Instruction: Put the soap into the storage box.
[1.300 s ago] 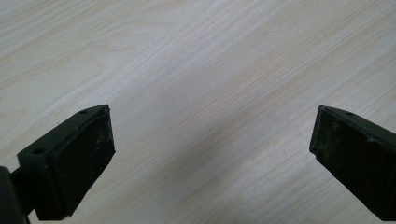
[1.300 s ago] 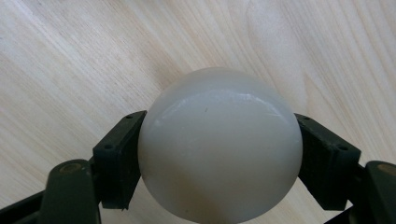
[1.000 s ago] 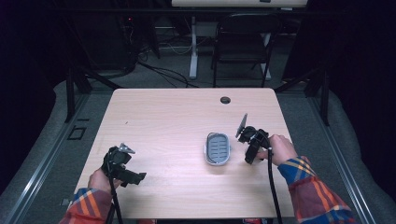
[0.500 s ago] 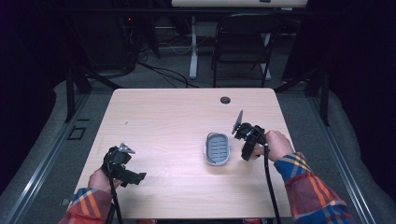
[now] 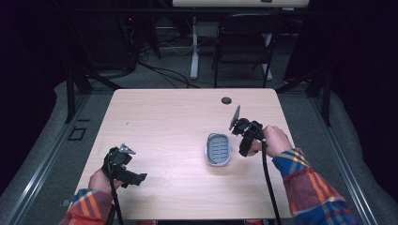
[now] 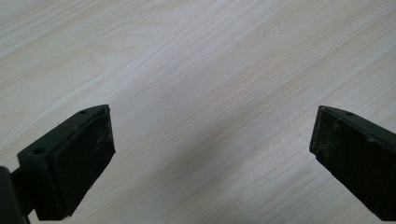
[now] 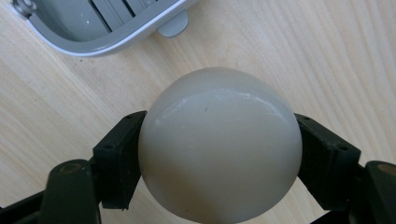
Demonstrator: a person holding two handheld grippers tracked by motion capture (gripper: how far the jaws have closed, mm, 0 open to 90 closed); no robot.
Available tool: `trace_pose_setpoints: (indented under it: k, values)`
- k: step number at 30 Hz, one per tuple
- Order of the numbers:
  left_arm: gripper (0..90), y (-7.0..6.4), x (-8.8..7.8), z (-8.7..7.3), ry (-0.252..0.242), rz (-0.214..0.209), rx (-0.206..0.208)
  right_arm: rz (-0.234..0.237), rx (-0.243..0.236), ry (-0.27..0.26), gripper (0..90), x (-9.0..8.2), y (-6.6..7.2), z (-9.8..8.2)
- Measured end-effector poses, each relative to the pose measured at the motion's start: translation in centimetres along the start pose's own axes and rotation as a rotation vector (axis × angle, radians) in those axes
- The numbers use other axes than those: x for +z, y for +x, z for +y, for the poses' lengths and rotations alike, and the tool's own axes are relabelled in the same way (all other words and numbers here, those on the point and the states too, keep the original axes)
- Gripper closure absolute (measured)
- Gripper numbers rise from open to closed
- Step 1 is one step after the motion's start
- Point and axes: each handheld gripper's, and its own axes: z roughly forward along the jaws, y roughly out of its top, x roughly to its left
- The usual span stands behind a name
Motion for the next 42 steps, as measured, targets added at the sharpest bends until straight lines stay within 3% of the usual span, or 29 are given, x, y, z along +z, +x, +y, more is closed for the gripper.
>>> trace_pose_setpoints:
  k: [21,42]
  values:
    - [0.0,0.0,0.0,0.0,0.005,-0.003,0.003,-0.004,-0.019,-0.021,24.4,-2.1,-0.1,1.8]
    - [0.0,0.0,0.1,0.1,0.006,-0.007,0.007,0.005,-0.076,-0.037,24.4,-3.5,1.4,4.3]
